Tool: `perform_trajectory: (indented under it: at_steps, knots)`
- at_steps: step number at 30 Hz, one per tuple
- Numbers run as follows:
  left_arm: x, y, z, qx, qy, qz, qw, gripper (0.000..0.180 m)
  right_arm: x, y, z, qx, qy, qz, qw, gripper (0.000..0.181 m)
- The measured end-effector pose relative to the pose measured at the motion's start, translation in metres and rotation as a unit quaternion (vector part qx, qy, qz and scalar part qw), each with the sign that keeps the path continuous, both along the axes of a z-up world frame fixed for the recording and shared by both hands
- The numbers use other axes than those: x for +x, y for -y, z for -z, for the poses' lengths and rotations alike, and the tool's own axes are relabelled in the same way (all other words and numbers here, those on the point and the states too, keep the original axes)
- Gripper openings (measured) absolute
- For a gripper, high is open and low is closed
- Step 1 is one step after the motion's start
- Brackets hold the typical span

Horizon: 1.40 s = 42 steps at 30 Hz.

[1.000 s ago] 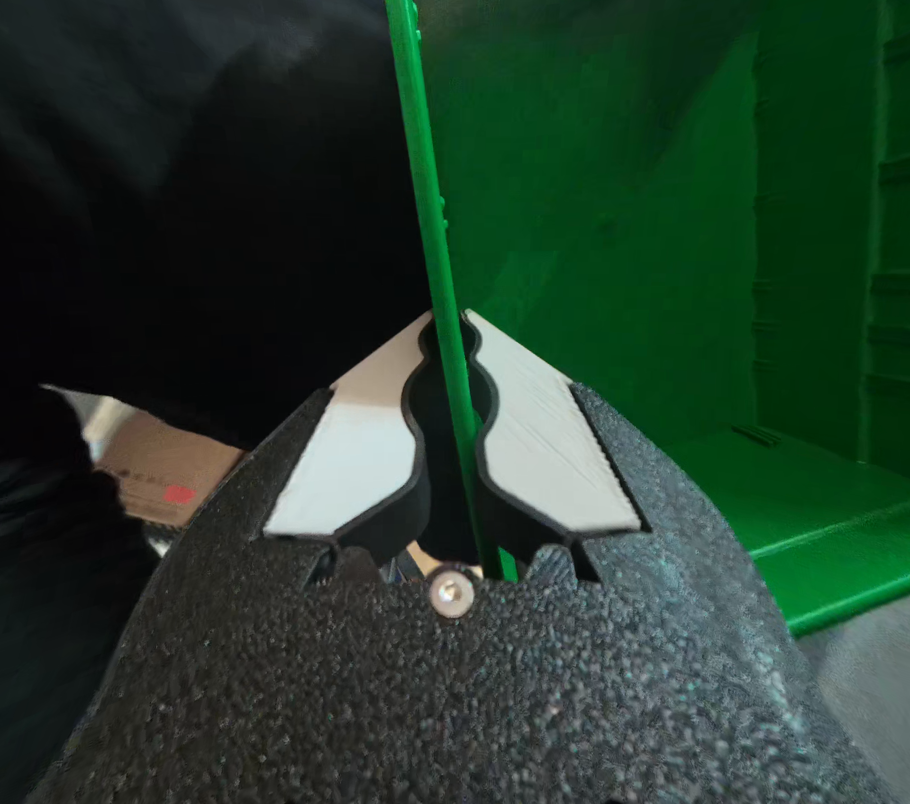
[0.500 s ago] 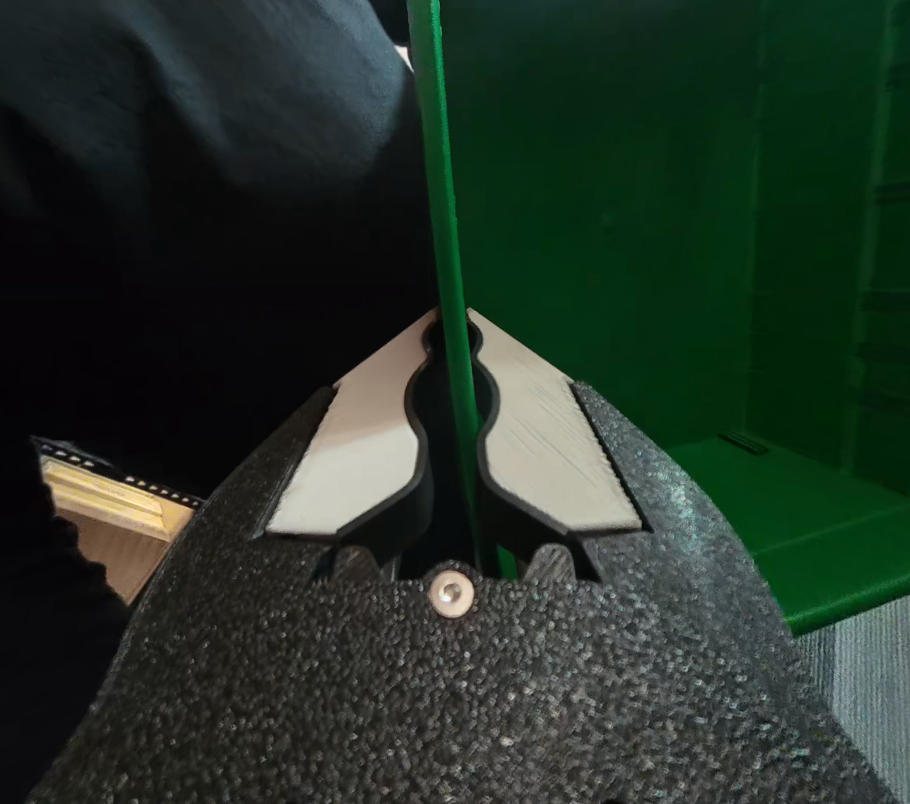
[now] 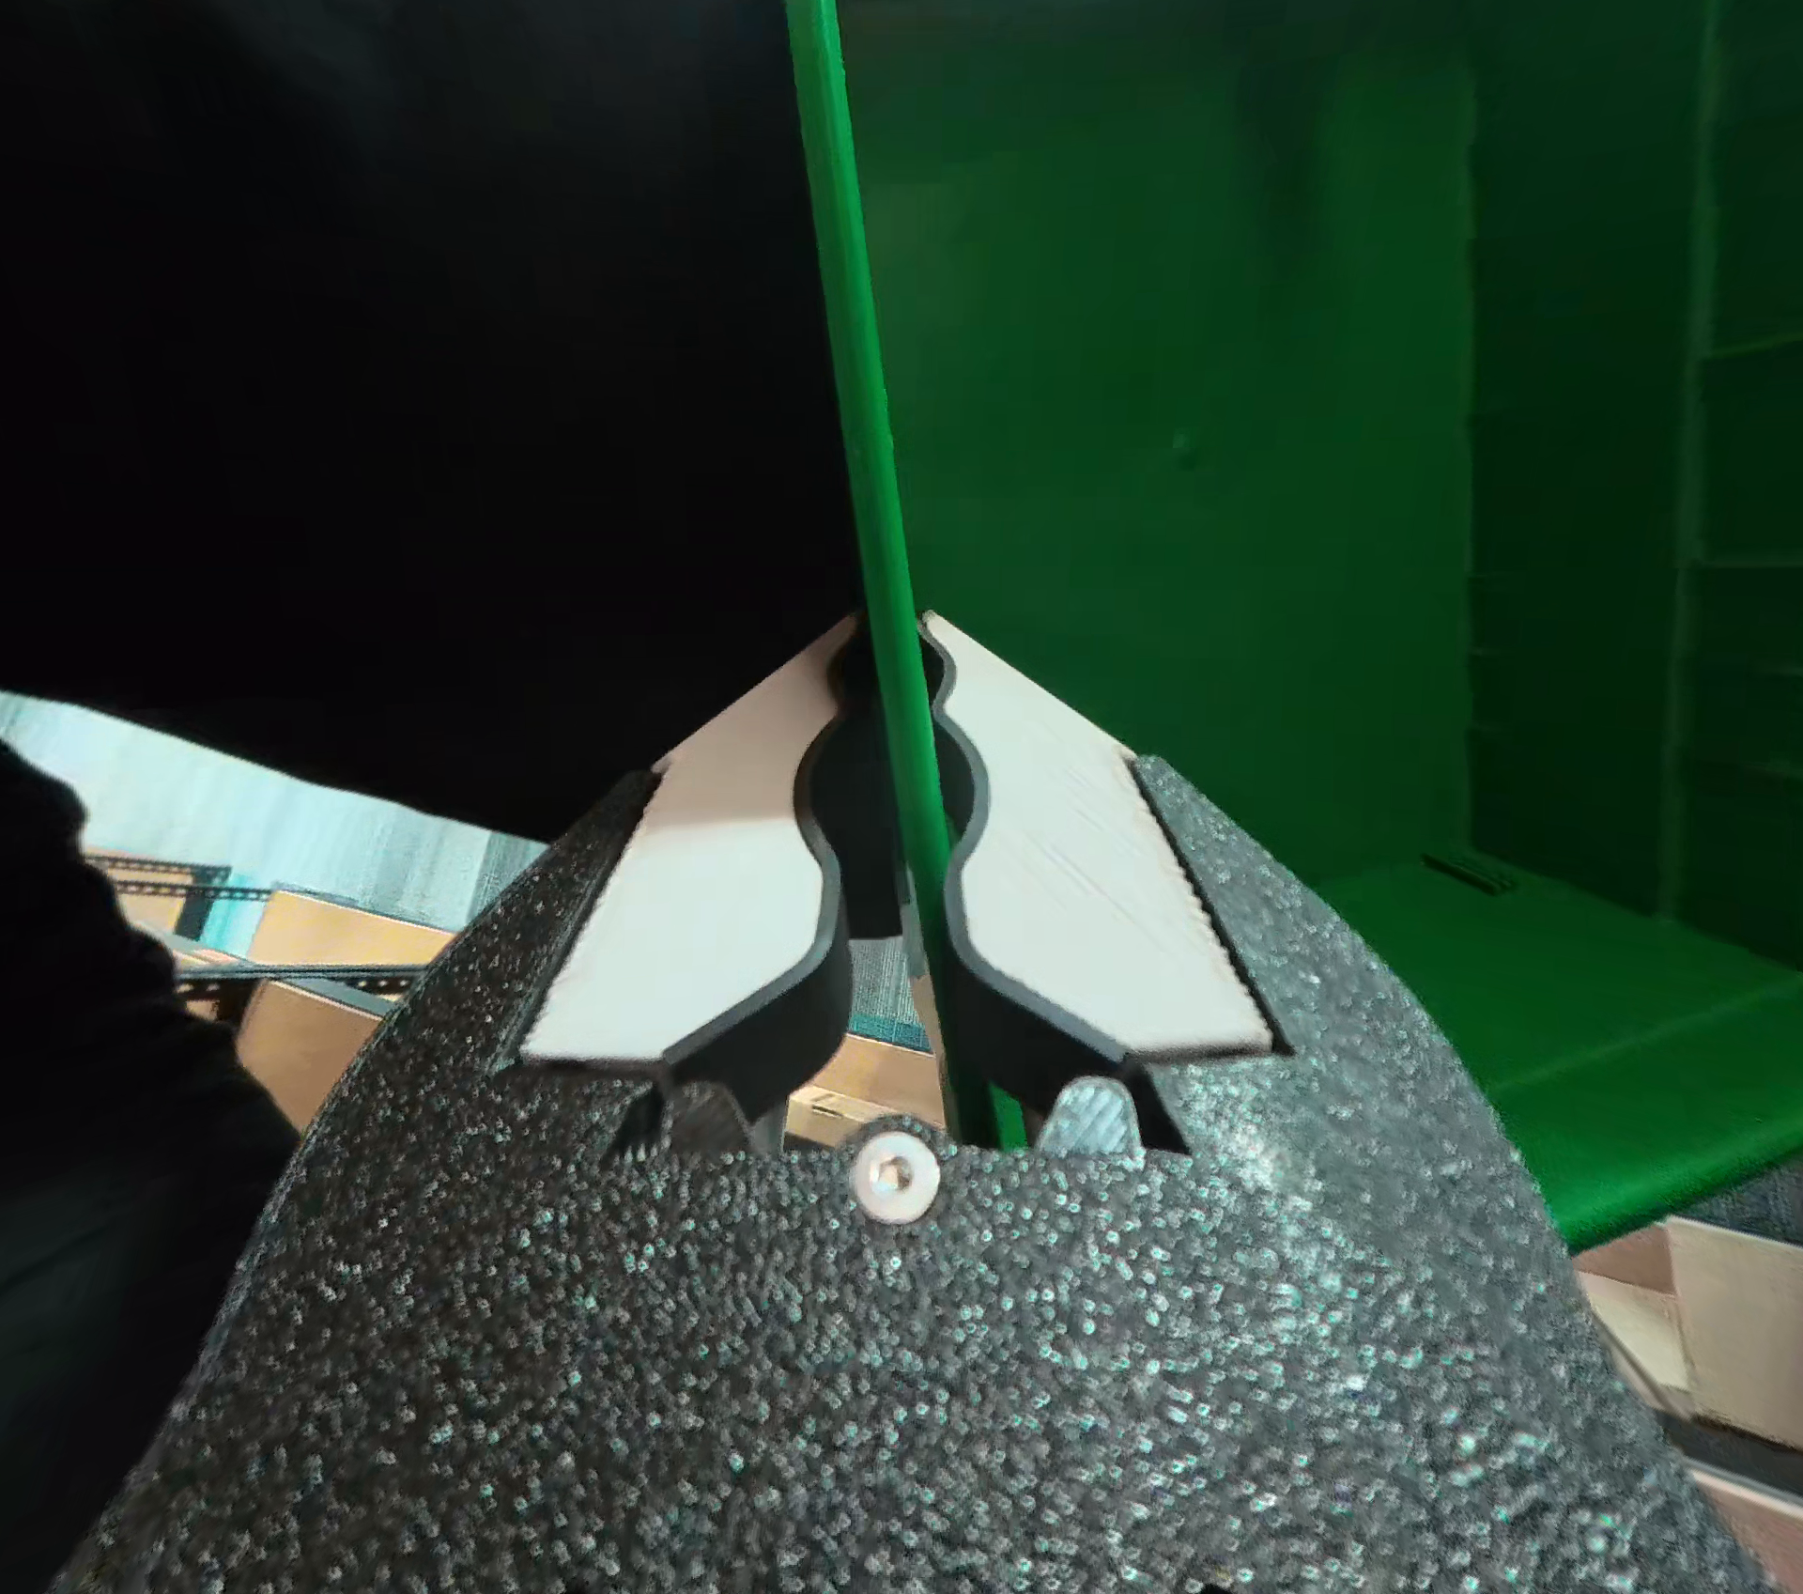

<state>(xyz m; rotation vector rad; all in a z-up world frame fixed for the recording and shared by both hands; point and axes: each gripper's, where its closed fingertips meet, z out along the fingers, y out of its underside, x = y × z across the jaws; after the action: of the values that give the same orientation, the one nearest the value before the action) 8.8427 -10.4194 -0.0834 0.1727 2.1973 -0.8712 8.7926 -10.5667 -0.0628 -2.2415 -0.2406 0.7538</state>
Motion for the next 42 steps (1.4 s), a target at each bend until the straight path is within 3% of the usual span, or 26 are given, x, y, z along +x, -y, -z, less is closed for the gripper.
perform_trajectory:
  at_steps: [5, 11, 14, 19, 25, 28, 32, 38, 42]
  knots:
    - [0.018, 0.01, 0.005, 0.056, 0.03, -0.013, 0.998, 0.084, 0.002, 0.008, 0.003, -0.013, 0.015, 0.036, 0.999, 0.006]
    - [0.035, 0.01, -0.025, 0.056, 0.095, -0.016, 0.994, 0.083, 0.016, 0.01, -0.017, -0.016, 0.057, 0.077, 0.995, 0.009]
    - [0.052, 0.003, -0.053, 0.053, 0.158, -0.035, 0.985, 0.083, 0.04, 0.004, -0.033, -0.005, 0.116, 0.127, 0.985, 0.021]
    - [0.072, 0.001, -0.097, 0.025, 0.211, -0.056, 0.975, 0.084, 0.084, -0.005, -0.104, 0.096, 0.183, 0.242, 0.948, 0.062]
    - [0.07, -0.001, -0.103, 0.028, 0.238, -0.046, 0.97, 0.083, 0.059, -0.011, -0.109, 0.059, 0.207, 0.176, 0.961, 0.035]
    - [0.077, -0.019, -0.085, 0.026, 0.214, -0.07, 0.974, 0.08, 0.038, -0.024, -0.084, 0.012, 0.212, 0.116, 0.97, 0.01]
    - [0.077, -0.054, -0.017, 0.022, 0.138, -0.05, 0.989, 0.079, 0.024, -0.065, -0.032, -0.006, 0.199, 0.099, 0.975, 0.003]
    - [0.027, -0.116, 0.106, -0.013, 0.001, -0.107, 0.994, 0.079, -0.005, -0.12, 0.048, -0.049, 0.049, 0.001, 0.998, 0.003]
    - [-0.003, -0.176, 0.159, 0.05, -0.086, -0.201, 0.975, 0.059, -0.002, -0.143, 0.07, -0.046, -0.077, -0.1, 0.991, 0.002]
